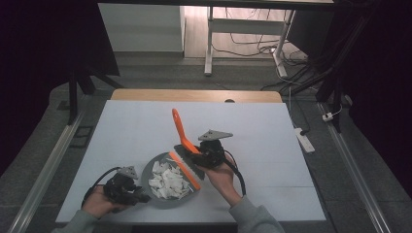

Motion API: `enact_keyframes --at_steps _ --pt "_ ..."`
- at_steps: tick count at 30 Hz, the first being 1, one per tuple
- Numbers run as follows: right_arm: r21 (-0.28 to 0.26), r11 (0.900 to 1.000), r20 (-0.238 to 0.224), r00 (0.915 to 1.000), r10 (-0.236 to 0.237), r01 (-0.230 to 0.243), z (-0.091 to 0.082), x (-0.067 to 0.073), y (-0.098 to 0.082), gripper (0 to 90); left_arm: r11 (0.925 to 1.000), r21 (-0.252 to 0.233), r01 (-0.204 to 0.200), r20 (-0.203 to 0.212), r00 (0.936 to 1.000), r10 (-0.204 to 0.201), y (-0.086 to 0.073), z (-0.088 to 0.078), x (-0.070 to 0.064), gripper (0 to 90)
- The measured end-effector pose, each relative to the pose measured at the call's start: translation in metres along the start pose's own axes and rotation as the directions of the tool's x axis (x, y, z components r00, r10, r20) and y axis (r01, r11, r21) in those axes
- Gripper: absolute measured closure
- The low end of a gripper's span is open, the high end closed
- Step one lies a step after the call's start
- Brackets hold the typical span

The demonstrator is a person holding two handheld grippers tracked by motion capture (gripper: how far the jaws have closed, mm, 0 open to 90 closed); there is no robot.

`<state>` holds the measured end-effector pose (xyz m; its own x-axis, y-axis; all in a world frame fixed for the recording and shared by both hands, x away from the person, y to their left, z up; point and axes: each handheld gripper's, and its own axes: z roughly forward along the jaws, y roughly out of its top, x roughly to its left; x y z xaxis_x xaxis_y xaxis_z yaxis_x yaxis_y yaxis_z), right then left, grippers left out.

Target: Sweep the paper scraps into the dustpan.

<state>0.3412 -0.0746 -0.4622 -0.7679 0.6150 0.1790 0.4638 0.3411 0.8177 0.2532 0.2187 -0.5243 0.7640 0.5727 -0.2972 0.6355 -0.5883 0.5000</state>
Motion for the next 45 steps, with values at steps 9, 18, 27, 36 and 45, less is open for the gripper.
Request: enact_keyframes --at_steps 9,18,27,36,45 --pt "0.012 1.000 0.037 0.9993 -0.009 0.009 -0.015 -0.016 -0.012 70.2 1.0000 -0.001 0.000 0.000 1.0000 0.000 0.000 0.000 0.000 60.9" --pt "0.002 1.000 0.045 0.9987 -0.025 0.025 -0.031 -0.029 -0.021 70.2 0.9999 -0.012 -0.005 -0.008 0.9999 0.005 0.000 0.000 0.000 60.9" --pt "-0.005 0.999 0.053 0.9980 -0.036 0.036 -0.042 -0.037 -0.027 70.2 0.9987 -0.050 -0.010 -0.030 0.9995 0.008 -0.001 -0.002 -0.001 60.9" --pt "-0.019 0.998 0.051 0.9973 -0.052 0.053 -0.055 -0.045 -0.033 70.2 0.9954 -0.096 0.003 -0.054 0.9985 -0.008 -0.001 -0.006 -0.002 60.9" --pt "-0.037 0.998 0.049 0.9973 -0.055 0.057 -0.070 -0.051 -0.037 70.2 0.9900 -0.140 0.018 -0.075 0.9968 -0.029 0.000 -0.006 -0.005 60.9"
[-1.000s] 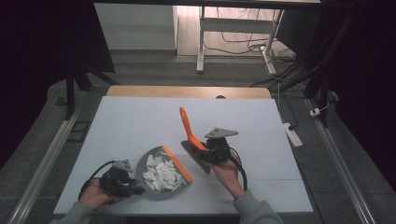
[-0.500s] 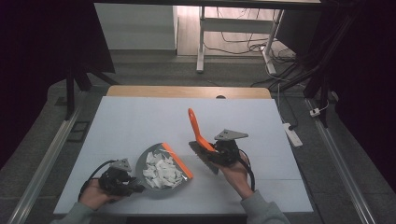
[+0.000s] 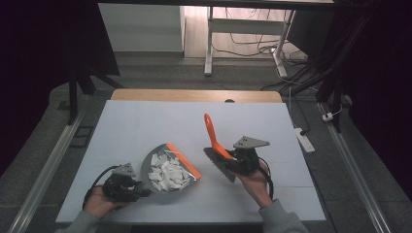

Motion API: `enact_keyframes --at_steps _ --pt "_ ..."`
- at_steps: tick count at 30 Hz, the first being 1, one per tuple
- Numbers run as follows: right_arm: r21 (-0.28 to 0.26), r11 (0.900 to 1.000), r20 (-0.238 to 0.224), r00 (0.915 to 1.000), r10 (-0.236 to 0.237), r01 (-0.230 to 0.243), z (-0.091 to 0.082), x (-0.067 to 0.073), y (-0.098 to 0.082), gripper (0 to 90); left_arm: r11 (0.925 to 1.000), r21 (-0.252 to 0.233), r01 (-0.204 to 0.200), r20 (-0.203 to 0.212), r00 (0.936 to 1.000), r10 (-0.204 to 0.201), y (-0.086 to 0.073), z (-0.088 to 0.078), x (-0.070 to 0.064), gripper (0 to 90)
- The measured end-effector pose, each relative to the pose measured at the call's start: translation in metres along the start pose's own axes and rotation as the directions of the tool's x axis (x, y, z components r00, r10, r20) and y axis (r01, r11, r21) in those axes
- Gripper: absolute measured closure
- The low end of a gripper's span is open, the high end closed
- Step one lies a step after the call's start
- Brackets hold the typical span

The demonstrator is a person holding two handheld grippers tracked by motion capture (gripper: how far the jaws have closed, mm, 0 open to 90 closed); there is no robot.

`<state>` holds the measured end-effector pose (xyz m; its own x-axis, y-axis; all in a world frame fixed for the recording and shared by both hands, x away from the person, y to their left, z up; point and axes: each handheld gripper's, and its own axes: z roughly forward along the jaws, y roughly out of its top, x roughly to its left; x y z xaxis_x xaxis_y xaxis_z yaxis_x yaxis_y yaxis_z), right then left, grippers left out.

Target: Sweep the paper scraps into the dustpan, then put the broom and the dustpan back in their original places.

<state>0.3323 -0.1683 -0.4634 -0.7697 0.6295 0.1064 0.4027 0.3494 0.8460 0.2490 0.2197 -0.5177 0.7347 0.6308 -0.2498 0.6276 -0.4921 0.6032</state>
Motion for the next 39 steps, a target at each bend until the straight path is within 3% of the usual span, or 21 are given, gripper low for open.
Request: enact_keyframes --at_steps 8,13,19,24,27,39 --pt "-0.020 1.000 -0.017 0.9997 -0.016 0.016 -0.015 -0.005 -0.006 70.2 0.9961 -0.066 0.059 -0.047 0.9970 -0.062 0.001 -0.002 -0.005 60.9" --pt "-0.035 0.999 -0.031 0.9995 -0.008 0.007 -0.026 -0.011 -0.009 70.2 0.9910 -0.099 0.089 -0.082 0.9919 -0.098 0.004 0.000 -0.008 60.9" --pt "-0.055 0.998 -0.038 0.9993 -0.007 0.005 -0.040 -0.019 -0.012 70.1 0.9779 -0.153 0.143 -0.117 0.9799 -0.161 0.007 0.000 -0.011 60.9" --pt "-0.063 0.998 -0.046 0.9988 -0.016 0.013 -0.053 -0.021 -0.016 70.2 0.9694 -0.180 0.167 -0.125 0.9737 -0.191 0.007 0.000 -0.009 60.9" --pt "-0.069 0.998 -0.042 0.9991 -0.009 0.007 -0.060 -0.024 -0.019 70.2 0.9601 -0.208 0.187 -0.130 0.9675 -0.217 0.006 -0.004 -0.006 60.9" --pt "-0.078 0.997 -0.066 0.9976 0.019 -0.024 -0.068 -0.032 -0.017 70.2 0.9335 -0.266 0.240 -0.164 0.9431 -0.289 0.005 -0.009 -0.004 60.9"
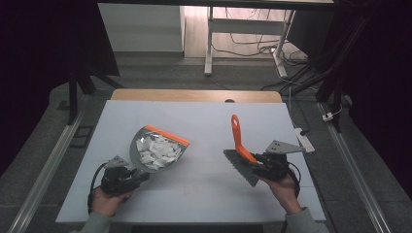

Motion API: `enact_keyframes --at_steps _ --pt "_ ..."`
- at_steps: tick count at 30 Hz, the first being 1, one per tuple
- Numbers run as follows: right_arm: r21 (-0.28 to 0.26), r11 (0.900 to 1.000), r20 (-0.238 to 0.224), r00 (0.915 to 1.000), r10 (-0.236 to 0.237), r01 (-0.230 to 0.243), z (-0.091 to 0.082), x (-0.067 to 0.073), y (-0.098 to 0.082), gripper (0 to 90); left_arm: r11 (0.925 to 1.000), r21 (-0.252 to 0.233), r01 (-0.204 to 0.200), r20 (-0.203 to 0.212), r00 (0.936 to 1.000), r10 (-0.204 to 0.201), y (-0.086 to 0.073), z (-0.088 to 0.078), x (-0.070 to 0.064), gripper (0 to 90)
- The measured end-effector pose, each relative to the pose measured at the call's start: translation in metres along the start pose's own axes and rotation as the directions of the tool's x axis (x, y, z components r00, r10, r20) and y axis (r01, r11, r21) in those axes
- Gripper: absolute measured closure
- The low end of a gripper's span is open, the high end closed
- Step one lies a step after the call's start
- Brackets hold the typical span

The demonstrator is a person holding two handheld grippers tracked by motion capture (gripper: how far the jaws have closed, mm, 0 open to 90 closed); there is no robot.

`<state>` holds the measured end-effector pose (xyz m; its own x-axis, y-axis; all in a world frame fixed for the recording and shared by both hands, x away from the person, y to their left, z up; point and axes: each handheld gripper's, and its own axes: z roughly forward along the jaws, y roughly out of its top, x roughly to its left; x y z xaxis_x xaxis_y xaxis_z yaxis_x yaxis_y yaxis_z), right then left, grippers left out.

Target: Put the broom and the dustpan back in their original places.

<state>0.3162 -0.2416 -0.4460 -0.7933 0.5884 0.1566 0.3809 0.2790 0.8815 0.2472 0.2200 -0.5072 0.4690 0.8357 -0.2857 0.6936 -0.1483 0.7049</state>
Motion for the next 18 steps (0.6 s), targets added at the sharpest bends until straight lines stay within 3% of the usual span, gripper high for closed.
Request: enact_keyframes --at_steps 9,18 --pt "0.026 0.999 -0.004 0.9989 0.046 -0.046 0.0040 0.0054 -0.0020 70.2 0.9983 -0.031 0.049 -0.036 0.9981 -0.050 -0.0016 -0.0042 -0.0003 60.8" --pt "0.043 0.995 0.006 0.9963 0.085 -0.085 0.0024 0.0059 -0.0088 70.2 0.9912 -0.064 0.116 -0.098 0.9877 -0.122 -0.0034 -0.0016 0.0031 60.9"
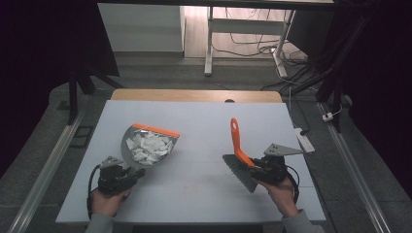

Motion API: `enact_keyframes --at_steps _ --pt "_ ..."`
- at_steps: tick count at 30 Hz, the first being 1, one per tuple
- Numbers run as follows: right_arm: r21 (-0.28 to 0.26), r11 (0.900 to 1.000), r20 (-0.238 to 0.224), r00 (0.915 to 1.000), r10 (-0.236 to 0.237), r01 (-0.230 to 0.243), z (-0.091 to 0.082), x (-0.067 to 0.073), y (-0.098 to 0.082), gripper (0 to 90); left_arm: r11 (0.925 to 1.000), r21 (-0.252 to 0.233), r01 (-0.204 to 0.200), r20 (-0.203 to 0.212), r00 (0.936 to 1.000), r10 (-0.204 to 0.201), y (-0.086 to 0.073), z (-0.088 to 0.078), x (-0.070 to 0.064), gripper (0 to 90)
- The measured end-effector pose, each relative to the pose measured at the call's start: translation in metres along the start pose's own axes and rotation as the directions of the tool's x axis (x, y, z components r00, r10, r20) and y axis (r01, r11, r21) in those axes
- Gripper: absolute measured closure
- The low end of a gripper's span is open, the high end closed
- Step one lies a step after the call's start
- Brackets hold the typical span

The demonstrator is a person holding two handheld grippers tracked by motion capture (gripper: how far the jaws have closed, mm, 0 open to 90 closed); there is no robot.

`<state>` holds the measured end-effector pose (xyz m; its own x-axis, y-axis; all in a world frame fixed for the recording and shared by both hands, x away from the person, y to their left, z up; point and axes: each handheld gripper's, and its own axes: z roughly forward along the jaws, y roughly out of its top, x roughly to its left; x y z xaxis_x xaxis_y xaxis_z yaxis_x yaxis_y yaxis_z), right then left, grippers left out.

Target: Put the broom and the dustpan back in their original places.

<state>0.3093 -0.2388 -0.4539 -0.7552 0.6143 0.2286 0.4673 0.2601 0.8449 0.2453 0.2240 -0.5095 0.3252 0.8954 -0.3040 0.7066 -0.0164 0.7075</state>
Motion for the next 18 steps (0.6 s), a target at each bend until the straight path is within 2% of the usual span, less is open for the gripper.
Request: enact_keyframes --at_steps 6,14,18 --pt "0.006 1.000 0.004 0.9998 0.019 -0.019 0.000 -0.005 -0.001 70.2 1.0000 0.004 0.003 -0.007 1.0000 -0.003 0.001 0.005 -0.002 60.9" --pt "0.029 0.998 -0.001 0.9980 0.063 -0.063 0.007 -0.009 -0.005 70.2 0.9995 -0.001 0.032 -0.027 0.9991 -0.032 0.001 0.009 -0.004 60.9" --pt "0.034 0.995 -0.003 0.9954 0.096 -0.096 0.009 -0.013 -0.007 70.1 0.9981 -0.004 0.061 -0.043 0.9972 -0.061 0.000 0.011 -0.003 60.8"
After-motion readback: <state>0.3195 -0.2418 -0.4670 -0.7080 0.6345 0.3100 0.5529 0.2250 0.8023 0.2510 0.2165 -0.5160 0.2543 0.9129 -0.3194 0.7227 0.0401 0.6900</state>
